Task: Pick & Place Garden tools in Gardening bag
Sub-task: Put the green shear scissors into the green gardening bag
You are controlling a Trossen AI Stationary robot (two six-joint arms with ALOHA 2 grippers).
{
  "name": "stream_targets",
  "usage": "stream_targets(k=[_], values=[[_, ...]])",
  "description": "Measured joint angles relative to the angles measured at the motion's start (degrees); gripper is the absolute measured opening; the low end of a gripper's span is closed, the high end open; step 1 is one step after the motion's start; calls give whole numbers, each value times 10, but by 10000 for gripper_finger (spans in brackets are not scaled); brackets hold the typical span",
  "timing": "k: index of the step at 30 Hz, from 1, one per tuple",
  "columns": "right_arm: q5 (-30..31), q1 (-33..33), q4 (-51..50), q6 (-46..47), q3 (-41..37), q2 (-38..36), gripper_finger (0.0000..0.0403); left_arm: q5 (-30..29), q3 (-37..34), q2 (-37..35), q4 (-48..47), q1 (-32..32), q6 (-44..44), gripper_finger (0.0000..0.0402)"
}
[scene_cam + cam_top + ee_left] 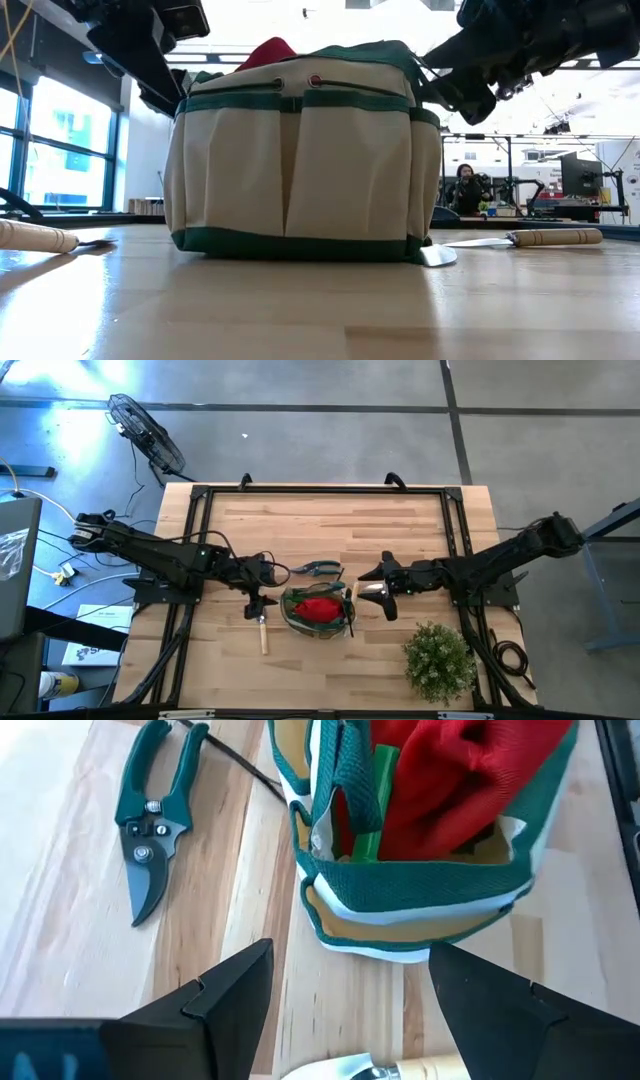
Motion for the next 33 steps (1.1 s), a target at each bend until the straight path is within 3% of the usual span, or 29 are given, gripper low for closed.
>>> stream_targets(k=[5,13,18,24,33], values=[[1,-1,7,15,0,0,240,-7,7,-38,-26,0,6,260],[34,-10,46,31,0,0,240,-75,87,-89,-196,0,14,260],[44,-37,66,70,0,0,240,-143,98,-109,-286,0,14,260],[44,-73,88,112,0,0,240,-223,98,-111,-403,1,-80,260],[44,-87,148,114,0,1,240,-229,98,-110,-410,1,-35,260]])
